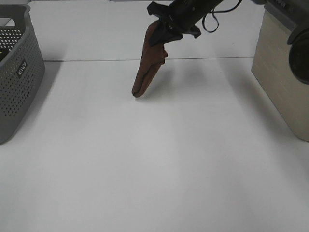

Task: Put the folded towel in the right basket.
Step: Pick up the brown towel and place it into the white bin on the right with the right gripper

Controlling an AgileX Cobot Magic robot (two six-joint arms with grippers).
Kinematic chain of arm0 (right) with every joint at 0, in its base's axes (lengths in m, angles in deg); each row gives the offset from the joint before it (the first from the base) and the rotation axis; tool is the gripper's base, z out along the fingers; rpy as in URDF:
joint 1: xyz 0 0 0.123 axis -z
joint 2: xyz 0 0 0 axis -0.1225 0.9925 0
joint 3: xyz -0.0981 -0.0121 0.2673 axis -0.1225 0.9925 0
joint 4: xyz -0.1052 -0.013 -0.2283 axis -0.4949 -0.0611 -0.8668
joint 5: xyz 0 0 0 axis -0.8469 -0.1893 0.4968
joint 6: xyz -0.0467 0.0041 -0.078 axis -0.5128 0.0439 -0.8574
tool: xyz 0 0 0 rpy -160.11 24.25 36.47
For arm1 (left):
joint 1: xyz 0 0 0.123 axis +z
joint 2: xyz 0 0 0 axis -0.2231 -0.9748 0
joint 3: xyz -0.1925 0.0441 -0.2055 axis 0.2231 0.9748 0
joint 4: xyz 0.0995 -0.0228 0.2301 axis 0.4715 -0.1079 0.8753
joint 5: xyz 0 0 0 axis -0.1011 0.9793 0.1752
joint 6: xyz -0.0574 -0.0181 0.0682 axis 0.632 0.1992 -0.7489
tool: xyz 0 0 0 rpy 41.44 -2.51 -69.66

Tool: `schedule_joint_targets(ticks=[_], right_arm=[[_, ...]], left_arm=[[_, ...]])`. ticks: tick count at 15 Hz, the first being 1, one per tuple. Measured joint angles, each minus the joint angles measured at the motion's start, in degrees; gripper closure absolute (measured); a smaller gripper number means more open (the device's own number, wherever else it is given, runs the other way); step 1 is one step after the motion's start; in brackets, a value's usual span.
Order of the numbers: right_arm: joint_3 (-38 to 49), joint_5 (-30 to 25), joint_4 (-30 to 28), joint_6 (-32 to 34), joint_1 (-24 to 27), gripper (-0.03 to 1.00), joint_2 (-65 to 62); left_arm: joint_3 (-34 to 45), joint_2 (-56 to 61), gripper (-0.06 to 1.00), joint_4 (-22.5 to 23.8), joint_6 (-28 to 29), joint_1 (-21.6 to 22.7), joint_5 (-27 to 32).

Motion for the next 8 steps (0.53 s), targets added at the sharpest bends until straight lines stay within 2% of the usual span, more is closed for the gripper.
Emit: schedule_joint_targets(ticks=[4, 6, 8], right_arm=[[-0.1, -0.3, -8.3, 0.7, 2.8, 0.92, -11.1], [-0.1, -0.3, -12.1, 1.9, 6.5, 0.92, -16.4], [-0.1, -0.3, -13.1, 2.9, 11.6, 0.92, -21.5]], left_arm=[[0.0, 0.0, -0.03, 0.0, 0.0, 0.0, 0.0], [0.0, 0.0, -0.03, 0.0, 0.0, 0.0, 0.0], [0.0, 0.0, -0.03, 0.0, 0.0, 0.0, 0.0]])
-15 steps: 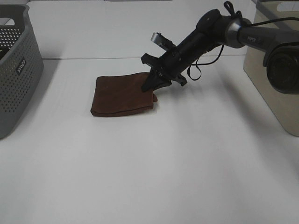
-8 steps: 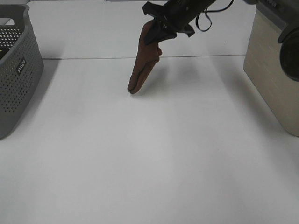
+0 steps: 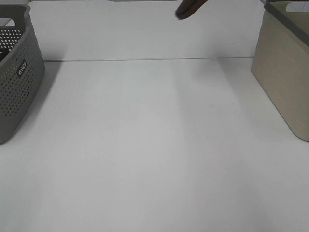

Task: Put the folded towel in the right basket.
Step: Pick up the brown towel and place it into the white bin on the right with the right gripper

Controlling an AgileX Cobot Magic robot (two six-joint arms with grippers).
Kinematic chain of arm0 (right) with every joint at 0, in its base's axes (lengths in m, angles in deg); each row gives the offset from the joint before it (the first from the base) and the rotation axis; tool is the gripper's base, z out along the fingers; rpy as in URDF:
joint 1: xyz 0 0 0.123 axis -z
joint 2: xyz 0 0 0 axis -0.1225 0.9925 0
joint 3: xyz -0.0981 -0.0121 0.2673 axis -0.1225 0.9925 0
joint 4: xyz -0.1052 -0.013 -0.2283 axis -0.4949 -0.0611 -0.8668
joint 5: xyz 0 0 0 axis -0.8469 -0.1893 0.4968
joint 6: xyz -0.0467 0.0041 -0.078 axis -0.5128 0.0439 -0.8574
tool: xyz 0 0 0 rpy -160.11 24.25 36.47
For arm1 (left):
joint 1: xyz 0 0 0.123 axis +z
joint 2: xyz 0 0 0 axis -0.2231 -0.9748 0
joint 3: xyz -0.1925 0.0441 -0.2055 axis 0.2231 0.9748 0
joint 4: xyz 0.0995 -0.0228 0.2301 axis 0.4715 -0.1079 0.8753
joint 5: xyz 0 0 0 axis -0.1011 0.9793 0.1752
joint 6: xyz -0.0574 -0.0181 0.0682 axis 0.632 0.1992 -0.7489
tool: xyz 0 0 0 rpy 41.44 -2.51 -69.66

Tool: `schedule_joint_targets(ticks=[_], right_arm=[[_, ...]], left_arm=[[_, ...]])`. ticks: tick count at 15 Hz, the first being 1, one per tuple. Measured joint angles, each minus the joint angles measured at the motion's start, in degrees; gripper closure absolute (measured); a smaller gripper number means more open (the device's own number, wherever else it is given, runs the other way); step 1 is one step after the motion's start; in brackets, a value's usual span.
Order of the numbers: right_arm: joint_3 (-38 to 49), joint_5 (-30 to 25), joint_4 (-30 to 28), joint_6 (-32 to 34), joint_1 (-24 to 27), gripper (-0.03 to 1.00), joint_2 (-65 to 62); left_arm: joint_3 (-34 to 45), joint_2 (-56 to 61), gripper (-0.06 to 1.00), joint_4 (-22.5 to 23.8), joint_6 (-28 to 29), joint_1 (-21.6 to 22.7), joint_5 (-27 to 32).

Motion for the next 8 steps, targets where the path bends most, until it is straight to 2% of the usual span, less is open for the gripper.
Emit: schedule_joint_targets(ticks=[5, 6, 8], right_arm=[[1.8, 0.0, -1.7, 0.4, 12.1, 0.92, -8.3], [6.2, 0.0, -4.8, 0.4, 16.0, 0.92, -10.3], [12.5, 0.0, -8.6, 0.2, 17.5, 0.92, -11.1]], left_arm=[[0.0, 0.0, -0.03, 0.0, 0.0, 0.0, 0.0], [0.0, 0.0, -0.03, 0.0, 0.0, 0.0, 0.0], [0.0, 0.0, -0.03, 0.0, 0.0, 0.0, 0.0]])
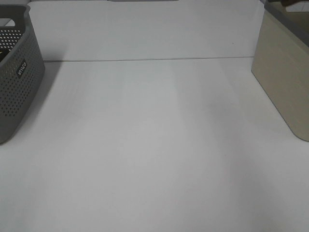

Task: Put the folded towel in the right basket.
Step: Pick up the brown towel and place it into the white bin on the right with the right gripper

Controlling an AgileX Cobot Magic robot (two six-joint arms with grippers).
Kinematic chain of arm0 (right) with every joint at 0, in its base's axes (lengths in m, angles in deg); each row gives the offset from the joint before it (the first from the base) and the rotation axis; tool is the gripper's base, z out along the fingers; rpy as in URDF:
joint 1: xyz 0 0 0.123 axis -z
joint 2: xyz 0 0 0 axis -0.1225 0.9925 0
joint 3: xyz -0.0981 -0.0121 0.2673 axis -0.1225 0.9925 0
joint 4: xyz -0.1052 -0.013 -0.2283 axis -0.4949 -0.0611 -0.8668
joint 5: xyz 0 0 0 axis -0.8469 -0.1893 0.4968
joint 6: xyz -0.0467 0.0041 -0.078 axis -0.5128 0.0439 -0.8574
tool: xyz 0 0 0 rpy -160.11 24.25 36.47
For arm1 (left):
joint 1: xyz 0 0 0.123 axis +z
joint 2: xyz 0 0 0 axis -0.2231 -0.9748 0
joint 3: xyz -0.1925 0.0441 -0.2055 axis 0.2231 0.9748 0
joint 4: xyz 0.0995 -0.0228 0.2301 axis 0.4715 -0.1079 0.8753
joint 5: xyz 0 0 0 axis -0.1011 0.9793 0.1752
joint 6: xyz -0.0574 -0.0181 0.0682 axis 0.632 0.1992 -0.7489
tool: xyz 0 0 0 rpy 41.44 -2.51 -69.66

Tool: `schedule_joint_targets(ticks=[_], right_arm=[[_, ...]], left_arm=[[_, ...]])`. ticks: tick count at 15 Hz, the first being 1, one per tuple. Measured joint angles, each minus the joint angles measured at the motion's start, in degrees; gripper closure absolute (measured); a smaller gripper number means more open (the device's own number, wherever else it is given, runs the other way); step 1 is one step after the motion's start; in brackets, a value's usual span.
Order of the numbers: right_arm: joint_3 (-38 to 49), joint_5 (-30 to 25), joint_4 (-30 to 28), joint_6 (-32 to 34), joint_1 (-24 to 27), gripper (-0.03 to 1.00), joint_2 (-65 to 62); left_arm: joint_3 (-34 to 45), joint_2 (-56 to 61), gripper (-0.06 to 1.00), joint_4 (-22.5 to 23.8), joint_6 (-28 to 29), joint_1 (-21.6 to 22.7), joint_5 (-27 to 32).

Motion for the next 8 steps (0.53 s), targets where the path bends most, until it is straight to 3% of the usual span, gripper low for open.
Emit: schedule_joint_targets(ticks=[4, 8], right_arm=[[9.8, -0.1, -6.2, -0.2, 0.1, 0.92, 0.6], [12.8, -0.1, -8.3, 2.1, 0.1, 0.92, 3.4]], left_arm=[[0.0, 0.0, -0.03, 0.0, 0.0, 0.0, 0.0], [0.0, 0.0, -0.03, 0.0, 0.0, 0.0, 0.0]])
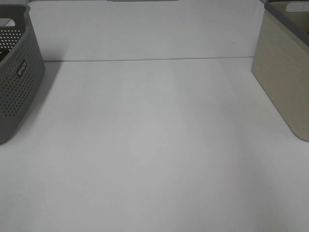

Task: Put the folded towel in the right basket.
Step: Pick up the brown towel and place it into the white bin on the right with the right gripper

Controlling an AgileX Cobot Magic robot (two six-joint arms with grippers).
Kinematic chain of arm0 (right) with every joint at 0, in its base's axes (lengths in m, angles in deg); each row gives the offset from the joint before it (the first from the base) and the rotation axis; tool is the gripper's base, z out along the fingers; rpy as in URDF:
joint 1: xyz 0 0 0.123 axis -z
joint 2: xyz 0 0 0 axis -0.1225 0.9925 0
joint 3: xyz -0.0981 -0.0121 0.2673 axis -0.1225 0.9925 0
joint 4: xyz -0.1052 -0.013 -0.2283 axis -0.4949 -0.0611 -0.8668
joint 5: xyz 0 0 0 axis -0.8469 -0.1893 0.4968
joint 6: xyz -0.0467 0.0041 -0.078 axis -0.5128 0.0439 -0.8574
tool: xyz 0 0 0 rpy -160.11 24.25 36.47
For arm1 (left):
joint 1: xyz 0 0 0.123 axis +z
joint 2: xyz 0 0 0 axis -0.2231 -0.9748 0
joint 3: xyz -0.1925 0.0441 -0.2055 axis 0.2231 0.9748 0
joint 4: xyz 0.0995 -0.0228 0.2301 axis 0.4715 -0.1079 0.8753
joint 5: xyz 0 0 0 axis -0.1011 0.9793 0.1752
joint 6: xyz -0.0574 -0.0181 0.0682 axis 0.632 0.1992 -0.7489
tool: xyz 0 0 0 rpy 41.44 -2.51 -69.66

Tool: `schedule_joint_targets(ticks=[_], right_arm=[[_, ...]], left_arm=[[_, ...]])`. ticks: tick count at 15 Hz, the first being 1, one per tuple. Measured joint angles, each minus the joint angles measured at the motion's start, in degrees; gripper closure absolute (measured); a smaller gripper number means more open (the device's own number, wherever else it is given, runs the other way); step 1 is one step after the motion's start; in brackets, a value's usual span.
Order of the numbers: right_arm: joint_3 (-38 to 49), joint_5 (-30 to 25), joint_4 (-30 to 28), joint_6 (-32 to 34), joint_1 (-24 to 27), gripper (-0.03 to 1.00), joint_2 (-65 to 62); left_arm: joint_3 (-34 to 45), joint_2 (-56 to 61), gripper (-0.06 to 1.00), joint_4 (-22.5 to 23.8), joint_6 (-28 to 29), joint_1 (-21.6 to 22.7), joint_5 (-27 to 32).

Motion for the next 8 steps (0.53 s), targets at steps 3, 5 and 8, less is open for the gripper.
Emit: schedule_joint_targets(ticks=[3, 5, 8], right_arm=[[0.0, 0.0, -0.1, 1.7, 0.0, 0.78, 0.1], [0.0, 0.0, -0.1, 3.6, 0.0, 0.57, 0.1], [0.0, 0.0, 1.0, 5.2, -0.1, 0.34, -0.6]], left_arm=[[0.0, 0.0, -0.03, 0.0, 0.0, 0.0, 0.0], [0.0, 0.0, -0.03, 0.0, 0.0, 0.0, 0.0], [0.0, 0.0, -0.03, 0.0, 0.0, 0.0, 0.0]])
